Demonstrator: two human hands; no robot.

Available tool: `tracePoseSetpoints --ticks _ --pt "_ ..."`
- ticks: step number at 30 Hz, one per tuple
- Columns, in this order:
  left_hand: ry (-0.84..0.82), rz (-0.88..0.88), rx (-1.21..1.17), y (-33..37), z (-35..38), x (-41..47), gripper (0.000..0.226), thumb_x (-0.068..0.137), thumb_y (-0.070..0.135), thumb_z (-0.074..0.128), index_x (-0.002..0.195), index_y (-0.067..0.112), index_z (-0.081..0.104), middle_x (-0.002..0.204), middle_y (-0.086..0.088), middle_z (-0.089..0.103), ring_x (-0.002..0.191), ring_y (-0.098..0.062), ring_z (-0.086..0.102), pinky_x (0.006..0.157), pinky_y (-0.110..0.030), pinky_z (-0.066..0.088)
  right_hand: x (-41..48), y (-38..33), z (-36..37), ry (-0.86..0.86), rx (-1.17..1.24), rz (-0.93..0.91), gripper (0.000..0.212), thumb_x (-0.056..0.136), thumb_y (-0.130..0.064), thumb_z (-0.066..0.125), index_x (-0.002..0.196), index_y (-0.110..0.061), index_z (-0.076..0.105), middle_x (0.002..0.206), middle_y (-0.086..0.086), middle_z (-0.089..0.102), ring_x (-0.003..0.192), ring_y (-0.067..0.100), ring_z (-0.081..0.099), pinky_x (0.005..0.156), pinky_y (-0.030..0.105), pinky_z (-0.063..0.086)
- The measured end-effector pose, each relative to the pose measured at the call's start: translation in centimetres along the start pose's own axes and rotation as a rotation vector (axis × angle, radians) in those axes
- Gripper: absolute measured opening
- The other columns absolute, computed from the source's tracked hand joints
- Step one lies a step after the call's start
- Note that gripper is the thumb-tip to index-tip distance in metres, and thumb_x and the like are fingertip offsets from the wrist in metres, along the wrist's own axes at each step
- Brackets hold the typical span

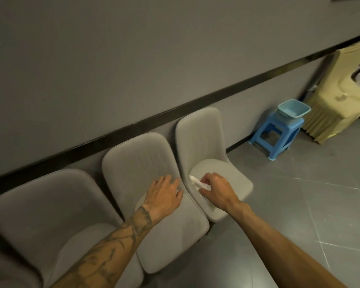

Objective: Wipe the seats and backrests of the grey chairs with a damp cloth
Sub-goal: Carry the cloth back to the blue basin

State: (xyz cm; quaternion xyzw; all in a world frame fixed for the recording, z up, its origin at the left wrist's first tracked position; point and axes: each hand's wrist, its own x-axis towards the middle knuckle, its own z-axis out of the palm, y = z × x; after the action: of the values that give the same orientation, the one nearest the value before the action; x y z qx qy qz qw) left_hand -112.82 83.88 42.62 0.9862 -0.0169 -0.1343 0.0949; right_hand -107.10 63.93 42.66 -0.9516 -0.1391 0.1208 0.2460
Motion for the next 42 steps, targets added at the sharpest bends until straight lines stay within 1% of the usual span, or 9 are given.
tracePoseSetpoints --ticks 9,12,14,17,26,30,34,37,42 --pt "-0.020 -0.090 0.001 12.9 -0.7 15.0 0.056 0.110 0.044 0.034 0.161 0.021 0.033 0.156 -0.009 0.042 0.141 -0.030 0.042 0.116 -0.041 0.033 10.7 14.3 -9.0 -0.038 0.033 -0.067 0.025 0.087 -0.031 0.072 0.107 -0.019 0.065 0.106 0.000 0.063 0.092 0.017 0.060 0.081 0.030 0.053" --pt "0.001 -0.120 0.007 17.7 -1.3 19.4 0.056 0.110 0.045 0.034 0.161 0.021 0.034 0.156 -0.008 0.042 0.140 -0.030 0.041 0.114 -0.041 0.032 13.7 18.9 -12.9 -0.052 0.020 -0.092 0.023 0.086 -0.029 0.071 0.106 -0.018 0.065 0.103 -0.001 0.061 0.089 0.016 0.059 0.077 0.030 0.052" --pt "-0.003 -0.127 0.000 20.4 -1.9 22.5 0.057 0.110 0.045 0.033 0.161 0.021 0.033 0.157 -0.009 0.041 0.141 -0.031 0.040 0.116 -0.041 0.031 15.9 21.9 -15.4 -0.047 0.019 -0.097 0.021 0.086 -0.030 0.071 0.104 -0.019 0.065 0.099 -0.003 0.058 0.088 0.016 0.058 0.069 0.025 0.046" --pt "-0.010 -0.129 0.005 24.3 -2.5 27.2 0.058 0.111 0.045 0.032 0.164 0.021 0.029 0.159 -0.009 0.039 0.144 -0.031 0.037 0.118 -0.042 0.028 19.2 26.4 -18.7 -0.055 0.001 -0.100 0.020 0.085 -0.030 0.070 0.101 -0.020 0.064 0.099 -0.003 0.057 0.085 0.013 0.054 0.065 0.021 0.037" --pt "0.002 -0.091 -0.026 35.3 -4.1 45.7 0.054 0.111 0.043 0.034 0.159 0.019 0.035 0.154 -0.009 0.044 0.140 -0.030 0.041 0.116 -0.040 0.031 32.3 40.3 -28.4 -0.026 -0.016 -0.052 0.020 0.085 -0.034 0.071 0.100 -0.024 0.062 0.101 -0.005 0.057 0.087 0.013 0.056 0.070 0.024 0.042" --pt "-0.012 -0.081 -0.031 39.7 -4.8 53.7 0.054 0.111 0.044 0.034 0.159 0.020 0.035 0.153 -0.008 0.045 0.139 -0.030 0.042 0.115 -0.041 0.032 38.0 45.6 -32.5 -0.030 -0.029 -0.052 0.020 0.086 -0.033 0.069 0.101 -0.023 0.063 0.101 -0.003 0.059 0.086 0.013 0.054 0.070 0.023 0.039" --pt "-0.021 -0.086 -0.056 44.0 -5.7 60.6 0.054 0.111 0.045 0.033 0.159 0.021 0.034 0.153 -0.007 0.044 0.139 -0.029 0.042 0.116 -0.042 0.033 42.8 50.7 -36.6 -0.031 -0.032 -0.059 0.018 0.086 -0.033 0.068 0.099 -0.023 0.062 0.097 -0.005 0.055 0.084 0.013 0.053 0.063 0.020 0.035" --pt "-0.026 -0.094 -0.051 47.5 -5.8 65.5 0.055 0.111 0.044 0.033 0.160 0.021 0.032 0.154 -0.007 0.043 0.140 -0.028 0.041 0.117 -0.042 0.031 46.0 55.1 -39.2 -0.052 -0.016 -0.064 0.018 0.087 -0.033 0.069 0.100 -0.021 0.062 0.099 -0.004 0.056 0.086 0.014 0.055 0.070 0.023 0.040" --pt "-0.024 -0.145 -0.053 54.1 -5.0 72.9 0.055 0.111 0.045 0.033 0.160 0.021 0.033 0.155 -0.007 0.043 0.141 -0.029 0.041 0.118 -0.043 0.031 51.7 63.7 -43.1 -0.094 -0.031 -0.116 0.019 0.087 -0.033 0.069 0.100 -0.021 0.063 0.100 -0.002 0.060 0.086 0.015 0.056 0.070 0.023 0.040"
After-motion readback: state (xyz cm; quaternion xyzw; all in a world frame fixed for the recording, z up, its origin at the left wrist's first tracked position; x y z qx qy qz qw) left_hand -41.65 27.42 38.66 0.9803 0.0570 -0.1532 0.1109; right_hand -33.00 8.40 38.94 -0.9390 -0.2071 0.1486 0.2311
